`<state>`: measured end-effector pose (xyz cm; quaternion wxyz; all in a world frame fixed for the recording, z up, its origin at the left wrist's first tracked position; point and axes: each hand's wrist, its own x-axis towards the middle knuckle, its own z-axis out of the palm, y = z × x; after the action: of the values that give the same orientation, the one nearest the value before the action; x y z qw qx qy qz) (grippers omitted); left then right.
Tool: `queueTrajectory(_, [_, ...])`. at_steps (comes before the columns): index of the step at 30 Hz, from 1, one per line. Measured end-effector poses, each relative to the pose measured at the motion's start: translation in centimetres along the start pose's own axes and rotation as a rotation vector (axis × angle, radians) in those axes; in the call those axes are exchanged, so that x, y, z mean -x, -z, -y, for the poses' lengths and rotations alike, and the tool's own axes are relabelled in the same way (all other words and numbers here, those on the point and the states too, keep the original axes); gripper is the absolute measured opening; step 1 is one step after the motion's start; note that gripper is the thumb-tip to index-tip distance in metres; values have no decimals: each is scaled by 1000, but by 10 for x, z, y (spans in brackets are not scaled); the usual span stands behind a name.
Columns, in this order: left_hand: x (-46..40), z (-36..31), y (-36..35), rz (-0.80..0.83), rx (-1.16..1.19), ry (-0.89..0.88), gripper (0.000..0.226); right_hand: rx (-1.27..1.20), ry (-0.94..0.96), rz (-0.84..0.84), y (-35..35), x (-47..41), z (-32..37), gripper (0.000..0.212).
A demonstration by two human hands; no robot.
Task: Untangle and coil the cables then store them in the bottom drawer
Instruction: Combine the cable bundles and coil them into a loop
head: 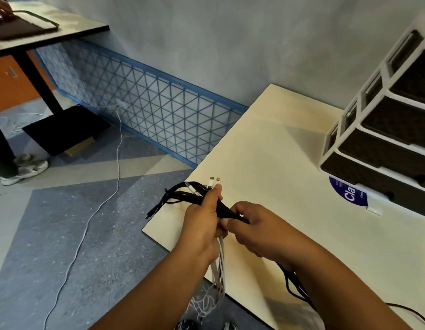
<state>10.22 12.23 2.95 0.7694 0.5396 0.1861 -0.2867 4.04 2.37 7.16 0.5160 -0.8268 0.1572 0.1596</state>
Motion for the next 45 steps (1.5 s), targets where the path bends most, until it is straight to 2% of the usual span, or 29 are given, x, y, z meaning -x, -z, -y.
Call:
queueTrajectory(4, [-12, -14, 18, -73, 187, 107, 28, -91, 88, 60, -2, 15, 4, 21])
queueTrajectory(7, [-20, -26, 33, -124, 302, 99, 21, -112, 90, 116, -3, 25, -2, 23])
queueTrajectory(10, [-20, -25, 36, -100, 223, 34, 17, -176, 42, 232, 2, 28, -11, 24])
queueTrajectory(15, [-11, -22, 25, -123, 86, -87, 22, -287, -39, 412, 2, 11, 0, 6])
queueTrajectory(21, [6, -24, 17, 9, -70, -168, 27, -479, -48, 348, -8, -15, 17, 14])
queueTrajectory(26, [9, -29, 28, 246, -201, -124, 41, -642, -53, 267, 4, -18, 17, 17])
queueTrajectory(32, [17, -32, 37, 504, -236, -84, 30, -757, 68, 177, 21, -17, 30, 19])
queueTrajectory(36, [15, -35, 43, 560, -299, 20, 37, -861, 138, 107, 37, -21, 39, 14])
queueTrajectory(40, [11, -30, 43, 545, -198, 105, 39, -903, 211, 24, 56, -16, 48, 12])
queueTrajectory(43, [3, -26, 37, 513, 45, 176, 44, -828, 231, 3, 52, -8, 51, 11])
queueTrajectory(45, [-1, -28, 32, 520, 194, 190, 59, -758, 208, -3, 36, -2, 50, 11])
